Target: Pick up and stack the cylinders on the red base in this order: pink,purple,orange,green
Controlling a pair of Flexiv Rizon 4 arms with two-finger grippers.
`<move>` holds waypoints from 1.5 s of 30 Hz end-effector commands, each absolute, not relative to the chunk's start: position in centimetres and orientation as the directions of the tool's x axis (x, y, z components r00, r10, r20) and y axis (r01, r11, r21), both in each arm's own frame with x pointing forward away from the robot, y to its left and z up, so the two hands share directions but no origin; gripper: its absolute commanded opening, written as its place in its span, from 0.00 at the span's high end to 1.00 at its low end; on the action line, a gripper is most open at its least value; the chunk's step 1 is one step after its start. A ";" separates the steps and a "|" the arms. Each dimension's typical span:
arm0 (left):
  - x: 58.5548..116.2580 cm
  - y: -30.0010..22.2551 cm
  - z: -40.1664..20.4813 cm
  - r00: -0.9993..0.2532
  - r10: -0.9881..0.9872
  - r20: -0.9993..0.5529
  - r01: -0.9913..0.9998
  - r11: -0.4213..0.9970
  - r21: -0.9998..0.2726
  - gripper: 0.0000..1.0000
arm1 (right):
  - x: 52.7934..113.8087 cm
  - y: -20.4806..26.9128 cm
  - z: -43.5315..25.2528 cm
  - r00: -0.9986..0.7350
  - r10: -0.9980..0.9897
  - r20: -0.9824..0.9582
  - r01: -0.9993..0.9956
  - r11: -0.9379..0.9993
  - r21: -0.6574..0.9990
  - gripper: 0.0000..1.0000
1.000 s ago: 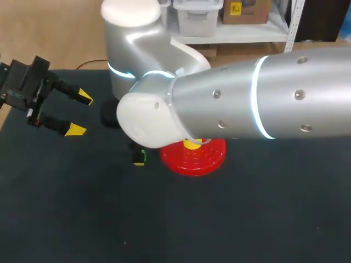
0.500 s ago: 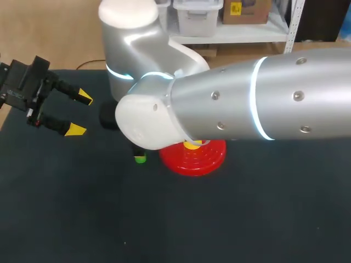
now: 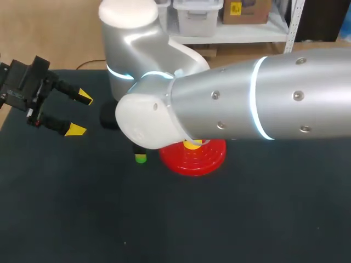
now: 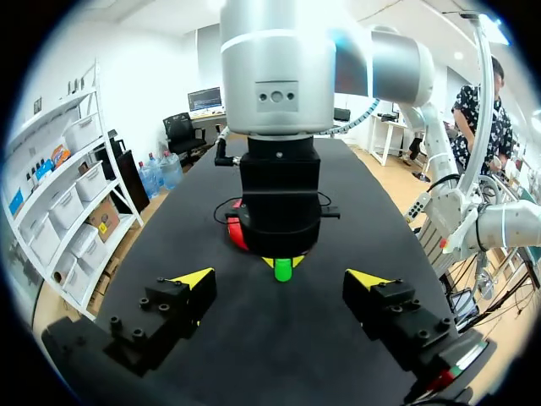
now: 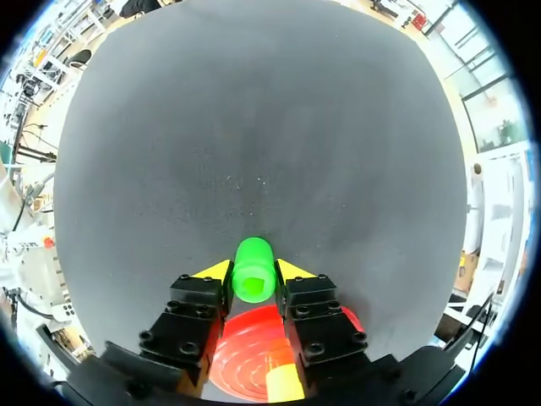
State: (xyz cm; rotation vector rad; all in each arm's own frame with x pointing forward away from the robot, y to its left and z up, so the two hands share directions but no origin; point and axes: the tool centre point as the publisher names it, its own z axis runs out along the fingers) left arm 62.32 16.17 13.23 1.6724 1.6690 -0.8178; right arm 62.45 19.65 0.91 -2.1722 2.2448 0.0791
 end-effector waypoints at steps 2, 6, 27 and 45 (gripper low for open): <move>62.4 16.2 13.2 0.006 0.609 -0.793 1.000 0.000 0.007 0.00 | 62.6 19.3 2.5 -0.029 -0.995 -0.091 -1.000 0.028 0.010 1.00; 62.4 16.2 13.2 0.006 0.609 -0.793 1.000 0.000 0.007 0.00 | 63.2 18.6 5.1 -0.032 -0.992 -0.125 -0.999 0.035 -0.024 1.00; 62.4 16.2 13.2 0.006 0.609 -0.793 1.000 0.000 0.007 0.00 | 65.5 14.5 25.3 0.022 -0.953 -0.303 -0.977 0.044 -0.210 1.00; 62.4 16.2 13.2 0.006 0.609 -0.793 1.000 0.000 0.007 0.00 | 66.1 8.4 34.3 0.011 -0.963 -0.271 -0.967 0.059 -0.247 1.00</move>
